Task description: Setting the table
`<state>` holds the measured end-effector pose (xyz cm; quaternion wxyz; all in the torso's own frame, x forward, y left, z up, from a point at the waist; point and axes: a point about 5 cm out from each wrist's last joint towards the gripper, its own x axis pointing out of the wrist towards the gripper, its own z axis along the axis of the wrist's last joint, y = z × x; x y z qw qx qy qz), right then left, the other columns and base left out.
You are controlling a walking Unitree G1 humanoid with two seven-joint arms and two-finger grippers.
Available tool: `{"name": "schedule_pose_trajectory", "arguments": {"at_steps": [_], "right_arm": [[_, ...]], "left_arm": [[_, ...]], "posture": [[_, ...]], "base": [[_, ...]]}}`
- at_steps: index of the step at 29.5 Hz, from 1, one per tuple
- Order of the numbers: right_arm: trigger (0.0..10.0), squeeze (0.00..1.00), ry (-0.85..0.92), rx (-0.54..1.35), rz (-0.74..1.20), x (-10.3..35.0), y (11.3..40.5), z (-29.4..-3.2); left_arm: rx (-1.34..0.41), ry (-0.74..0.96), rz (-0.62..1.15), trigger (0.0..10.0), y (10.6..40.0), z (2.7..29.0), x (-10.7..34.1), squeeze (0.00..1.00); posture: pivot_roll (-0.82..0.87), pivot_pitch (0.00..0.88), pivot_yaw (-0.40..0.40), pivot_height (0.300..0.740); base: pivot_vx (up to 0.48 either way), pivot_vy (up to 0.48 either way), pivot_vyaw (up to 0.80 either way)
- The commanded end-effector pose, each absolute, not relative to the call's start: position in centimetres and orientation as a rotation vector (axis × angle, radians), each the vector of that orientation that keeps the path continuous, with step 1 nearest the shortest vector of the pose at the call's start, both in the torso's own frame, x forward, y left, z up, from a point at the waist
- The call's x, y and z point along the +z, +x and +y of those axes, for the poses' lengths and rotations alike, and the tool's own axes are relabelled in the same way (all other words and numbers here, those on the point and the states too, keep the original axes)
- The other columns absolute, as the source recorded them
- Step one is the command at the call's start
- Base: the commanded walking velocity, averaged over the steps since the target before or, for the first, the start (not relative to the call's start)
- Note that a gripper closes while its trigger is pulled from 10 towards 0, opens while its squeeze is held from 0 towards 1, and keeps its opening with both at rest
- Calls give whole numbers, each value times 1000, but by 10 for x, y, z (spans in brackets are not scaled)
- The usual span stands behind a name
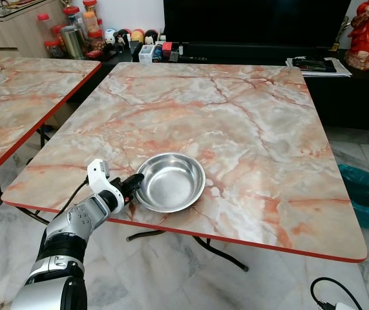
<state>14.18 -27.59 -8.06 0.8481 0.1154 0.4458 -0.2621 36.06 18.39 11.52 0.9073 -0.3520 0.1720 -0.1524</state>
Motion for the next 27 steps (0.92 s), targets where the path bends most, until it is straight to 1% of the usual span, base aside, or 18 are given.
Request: {"name": "schedule_pose_trajectory", "arguments": {"at_steps": [1, 7, 12, 14, 19, 21, 24, 25, 26, 27], "right_arm": [[10000, 0, 249, -560, 947, -82, 139, -276], [10000, 0, 250, -560, 946, -82, 139, -276], [10000, 0, 250, -560, 946, -82, 139, -276], [10000, 0, 251, -559, 946, -82, 139, -276], [10000, 0, 251, -559, 946, -82, 139, -275], [10000, 0, 251, -557, 946, -82, 140, -275], [10000, 0, 251, -557, 946, -82, 140, -275], [10000, 0, 251, -557, 946, -82, 140, -275], [10000, 0, 250, -557, 946, -82, 140, -275], [10000, 0, 250, -557, 946, -82, 140, -275]], "left_arm": [[-288, -704, 373, 10000, 358, 191, 112, 1000], [-291, -699, 374, 10000, 357, 192, 113, 1000], [-275, -695, 355, 10000, 357, 198, 117, 1000], [-229, -671, 341, 10000, 355, 212, 119, 1000], [-213, -671, 335, 10000, 354, 218, 120, 1000], [-212, -668, 313, 10000, 351, 227, 127, 1000], [-219, -661, 301, 10000, 349, 230, 130, 1000], [-220, -653, 280, 10000, 348, 233, 134, 675], [-219, -654, 267, 10000, 347, 234, 136, 0], [-219, -656, 260, 10000, 346, 235, 137, 0]], "posture": [[11, 85, 40, 740], [12, 84, 40, 740], [13, 85, 41, 740], [12, 84, 42, 740], [16, 82, 43, 740], [20, 82, 43, 740], [20, 80, 44, 740], [19, 77, 44, 740], [19, 77, 44, 740], [19, 77, 44, 740]], "base": [[0, 0, 0], [0, 0, 0], [0, 0, 0], [0, 0, 0], [0, 0, 0], [0, 0, 0], [0, 0, 0], [0, 0, 0], [0, 0, 0], [0, 0, 0]]}}
